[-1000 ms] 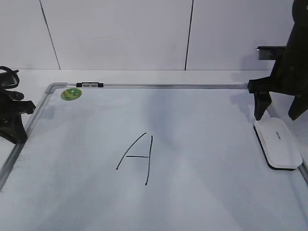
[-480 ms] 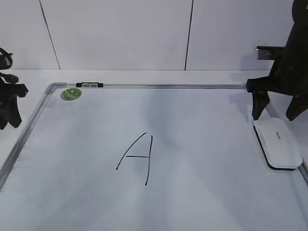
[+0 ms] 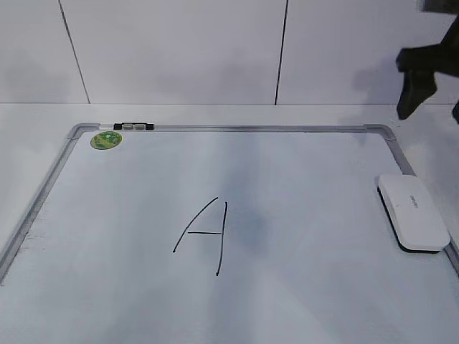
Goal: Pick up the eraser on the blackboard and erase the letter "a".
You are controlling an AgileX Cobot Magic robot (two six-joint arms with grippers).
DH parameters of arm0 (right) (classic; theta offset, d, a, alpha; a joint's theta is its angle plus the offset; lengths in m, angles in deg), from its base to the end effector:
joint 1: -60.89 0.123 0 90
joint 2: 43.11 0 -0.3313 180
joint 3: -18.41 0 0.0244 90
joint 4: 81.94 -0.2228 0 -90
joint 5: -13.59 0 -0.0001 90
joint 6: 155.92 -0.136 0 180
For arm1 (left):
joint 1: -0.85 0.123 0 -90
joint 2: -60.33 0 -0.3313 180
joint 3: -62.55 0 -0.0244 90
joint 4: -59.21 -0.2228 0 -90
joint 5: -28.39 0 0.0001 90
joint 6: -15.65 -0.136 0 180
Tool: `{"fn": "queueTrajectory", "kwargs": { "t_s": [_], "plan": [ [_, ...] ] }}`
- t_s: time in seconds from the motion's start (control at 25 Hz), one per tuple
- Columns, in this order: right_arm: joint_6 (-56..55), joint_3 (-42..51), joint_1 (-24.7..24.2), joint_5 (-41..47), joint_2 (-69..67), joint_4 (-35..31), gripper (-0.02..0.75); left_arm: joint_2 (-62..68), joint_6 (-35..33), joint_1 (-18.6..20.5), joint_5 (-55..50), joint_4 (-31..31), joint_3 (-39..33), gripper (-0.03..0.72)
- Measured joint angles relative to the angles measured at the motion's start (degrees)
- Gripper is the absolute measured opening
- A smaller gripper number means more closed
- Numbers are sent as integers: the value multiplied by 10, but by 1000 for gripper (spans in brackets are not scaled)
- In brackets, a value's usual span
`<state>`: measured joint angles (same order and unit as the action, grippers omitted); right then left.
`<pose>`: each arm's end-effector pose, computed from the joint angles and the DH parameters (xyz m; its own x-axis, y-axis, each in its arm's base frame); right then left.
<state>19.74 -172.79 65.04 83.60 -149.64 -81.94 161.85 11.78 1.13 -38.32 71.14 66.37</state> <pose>0.3518 0.0255 0.3126 -0.9676 0.0057 -0.2524 0.0009 0.9998 0.0192 0.3272 -0.0242 0.3136 -0.9617 -0.0202 -0.2735 0.0325 0.9819 -0.1868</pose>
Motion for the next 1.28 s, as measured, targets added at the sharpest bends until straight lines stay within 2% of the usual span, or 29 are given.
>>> {"fn": "queueTrajectory", "kwargs": {
  "t_s": [0.32,0.44,0.64,0.88,1.04,1.28],
  "plan": [
    [0,0,0,11,157,-6,601,-122,9,-5,-25,3,0,274],
    [-2,11,0,12,222,-7,597,-163,11,-28,-33,-2,0,275],
    [-22,93,0,17,344,-11,594,-221,14,-87,-45,-25,0,275],
    [-31,207,21,21,492,-21,594,-282,20,-96,-50,-28,0,275],
    [-31,240,45,24,573,-25,594,-347,31,-96,-54,-28,-28,275],
    [-31,270,57,27,683,-26,594,-444,39,-96,-56,-26,-118,275]
  ]
}}
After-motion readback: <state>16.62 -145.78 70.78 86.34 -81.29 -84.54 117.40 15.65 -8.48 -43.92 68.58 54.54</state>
